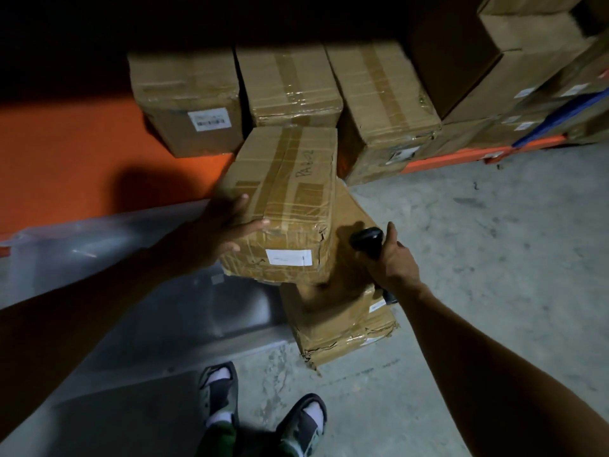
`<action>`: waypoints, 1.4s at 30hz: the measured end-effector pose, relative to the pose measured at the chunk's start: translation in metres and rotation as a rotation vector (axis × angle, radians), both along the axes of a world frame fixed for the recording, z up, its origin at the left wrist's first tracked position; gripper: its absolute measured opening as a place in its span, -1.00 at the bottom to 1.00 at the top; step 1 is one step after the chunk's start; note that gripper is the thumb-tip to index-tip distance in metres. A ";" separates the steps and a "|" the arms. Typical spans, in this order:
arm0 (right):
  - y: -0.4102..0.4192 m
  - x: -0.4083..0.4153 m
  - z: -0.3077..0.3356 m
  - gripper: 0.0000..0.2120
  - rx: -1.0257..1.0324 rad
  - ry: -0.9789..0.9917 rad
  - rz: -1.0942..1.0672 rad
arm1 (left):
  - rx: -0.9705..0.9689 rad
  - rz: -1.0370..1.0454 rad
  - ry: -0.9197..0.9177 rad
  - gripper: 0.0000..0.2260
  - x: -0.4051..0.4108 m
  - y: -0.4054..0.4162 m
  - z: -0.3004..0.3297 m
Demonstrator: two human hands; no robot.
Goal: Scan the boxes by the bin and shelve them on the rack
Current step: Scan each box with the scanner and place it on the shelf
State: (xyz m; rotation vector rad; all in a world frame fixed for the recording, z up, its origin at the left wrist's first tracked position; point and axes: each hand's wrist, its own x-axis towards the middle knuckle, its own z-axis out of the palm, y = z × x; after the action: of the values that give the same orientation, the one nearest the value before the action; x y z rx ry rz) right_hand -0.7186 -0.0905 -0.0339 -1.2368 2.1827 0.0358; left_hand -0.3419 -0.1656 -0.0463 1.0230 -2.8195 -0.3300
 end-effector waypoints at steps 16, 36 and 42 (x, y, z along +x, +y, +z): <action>-0.023 0.131 0.023 -0.39 -0.583 -0.564 -0.350 | 0.735 0.808 0.965 -0.59 -0.030 0.006 -0.005; 0.003 0.162 0.131 -0.55 -0.699 -0.823 -0.572 | 0.762 1.000 1.159 -0.47 -0.017 0.039 0.138; 0.056 0.173 0.236 -0.55 -0.777 -0.885 -0.495 | 0.703 0.939 1.253 -0.40 -0.004 0.096 0.242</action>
State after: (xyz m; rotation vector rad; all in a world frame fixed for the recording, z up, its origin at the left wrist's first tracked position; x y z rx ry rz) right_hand -0.5459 -0.0349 0.2018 -0.7590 1.6216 -1.3866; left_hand -0.3459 -0.0698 0.1956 1.3716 -0.9728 -1.2635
